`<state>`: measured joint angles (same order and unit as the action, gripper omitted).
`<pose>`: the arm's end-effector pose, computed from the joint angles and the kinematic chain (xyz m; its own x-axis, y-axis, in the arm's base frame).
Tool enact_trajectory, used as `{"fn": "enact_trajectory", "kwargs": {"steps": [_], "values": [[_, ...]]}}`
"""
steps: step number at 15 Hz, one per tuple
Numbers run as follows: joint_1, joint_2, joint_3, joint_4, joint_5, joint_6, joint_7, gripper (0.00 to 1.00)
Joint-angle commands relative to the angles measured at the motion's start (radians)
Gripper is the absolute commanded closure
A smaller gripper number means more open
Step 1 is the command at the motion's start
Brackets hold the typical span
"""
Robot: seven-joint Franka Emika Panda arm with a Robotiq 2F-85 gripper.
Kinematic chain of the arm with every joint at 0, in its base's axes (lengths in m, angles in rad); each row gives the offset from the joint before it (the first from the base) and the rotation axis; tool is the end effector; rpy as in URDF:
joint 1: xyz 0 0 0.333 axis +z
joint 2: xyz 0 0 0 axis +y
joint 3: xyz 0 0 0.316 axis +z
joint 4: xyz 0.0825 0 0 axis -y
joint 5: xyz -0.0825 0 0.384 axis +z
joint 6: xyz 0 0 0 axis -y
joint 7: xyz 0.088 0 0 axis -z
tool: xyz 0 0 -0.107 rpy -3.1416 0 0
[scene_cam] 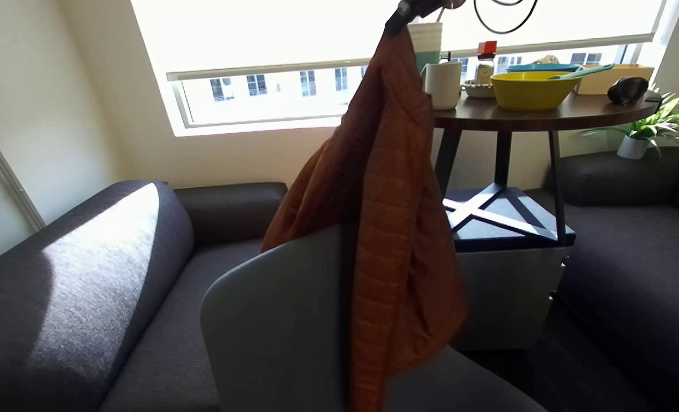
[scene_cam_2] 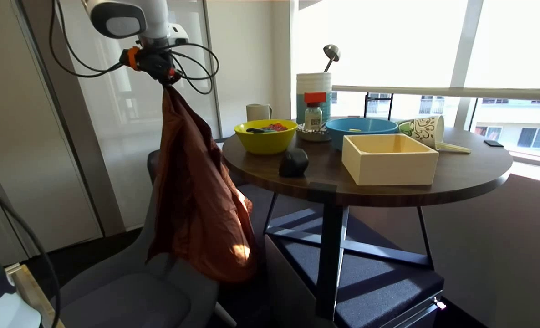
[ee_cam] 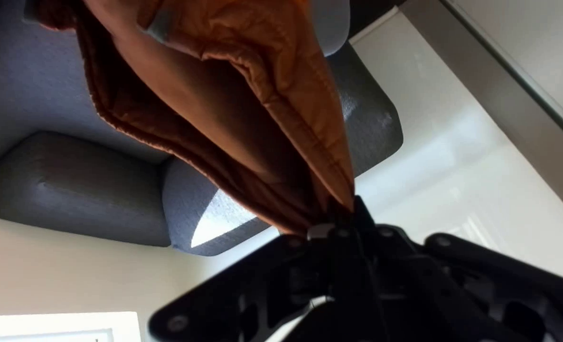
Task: Put the orange jersey on the seat of the chair
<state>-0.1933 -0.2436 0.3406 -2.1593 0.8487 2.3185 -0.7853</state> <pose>0.5118 0.1022 0.5406 0.7544 0.2617 0.6020 0.5247 -0.7916 -0.3133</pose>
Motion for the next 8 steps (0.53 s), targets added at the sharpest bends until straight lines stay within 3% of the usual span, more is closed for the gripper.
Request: {"fn": "enact_trajectory", "kwargs": {"steps": [1, 2, 3, 5, 8], "values": [[0.153, -0.235, -0.159, -0.117, -0.086, -0.059, 0.073, 0.99], [0.179, -0.292, -0.188, -0.147, -0.103, -0.050, 0.096, 0.99], [0.212, -0.151, -0.205, -0.072, -0.102, -0.022, 0.070, 0.99], [0.251, -0.201, -0.242, -0.097, -0.113, -0.025, 0.081, 0.98], [0.252, -0.166, -0.232, -0.115, -0.146, 0.002, 0.073, 0.99]]}}
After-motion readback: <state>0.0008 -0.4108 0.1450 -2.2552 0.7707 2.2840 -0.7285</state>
